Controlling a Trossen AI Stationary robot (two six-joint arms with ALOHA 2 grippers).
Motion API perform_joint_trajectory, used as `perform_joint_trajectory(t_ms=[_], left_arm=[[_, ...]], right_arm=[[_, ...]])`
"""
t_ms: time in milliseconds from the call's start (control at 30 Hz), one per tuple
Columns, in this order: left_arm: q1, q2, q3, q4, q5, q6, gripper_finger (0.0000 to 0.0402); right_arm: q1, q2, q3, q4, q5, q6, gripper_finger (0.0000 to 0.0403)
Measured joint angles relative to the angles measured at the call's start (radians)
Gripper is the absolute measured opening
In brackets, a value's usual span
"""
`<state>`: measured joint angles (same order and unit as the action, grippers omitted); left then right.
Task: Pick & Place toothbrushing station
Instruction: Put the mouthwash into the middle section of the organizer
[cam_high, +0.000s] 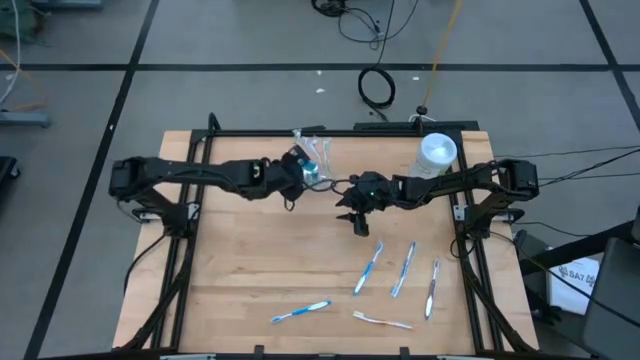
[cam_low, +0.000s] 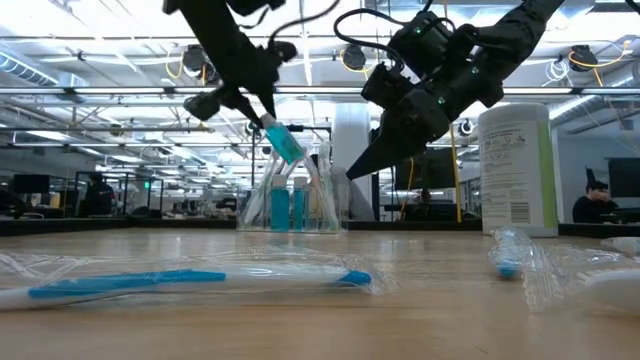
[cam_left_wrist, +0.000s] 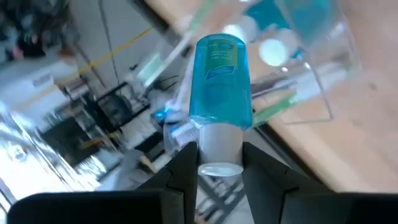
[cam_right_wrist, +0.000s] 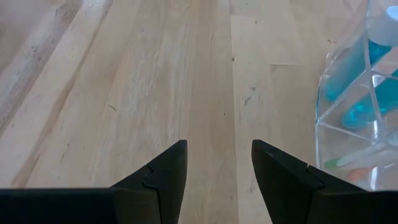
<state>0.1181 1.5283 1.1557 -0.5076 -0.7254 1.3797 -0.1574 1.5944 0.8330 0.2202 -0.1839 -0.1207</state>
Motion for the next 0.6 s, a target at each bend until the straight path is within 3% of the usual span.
perform_joint_trajectory(t_ms=[400, 600], left_arm=[[-0.005, 0.144, 0.0, 0.112, -0.103, 0.367, 0.0101], [-0.005, 0.149, 0.0, 0.126, -0.075, 0.458, 0.0102]], right_arm=[[0.0, 0.001, 0.0, 0.012, 0.0, 0.0, 0.0172], [0.0, 0.001, 0.0, 0.016, 0.0, 0.0, 0.0171]])
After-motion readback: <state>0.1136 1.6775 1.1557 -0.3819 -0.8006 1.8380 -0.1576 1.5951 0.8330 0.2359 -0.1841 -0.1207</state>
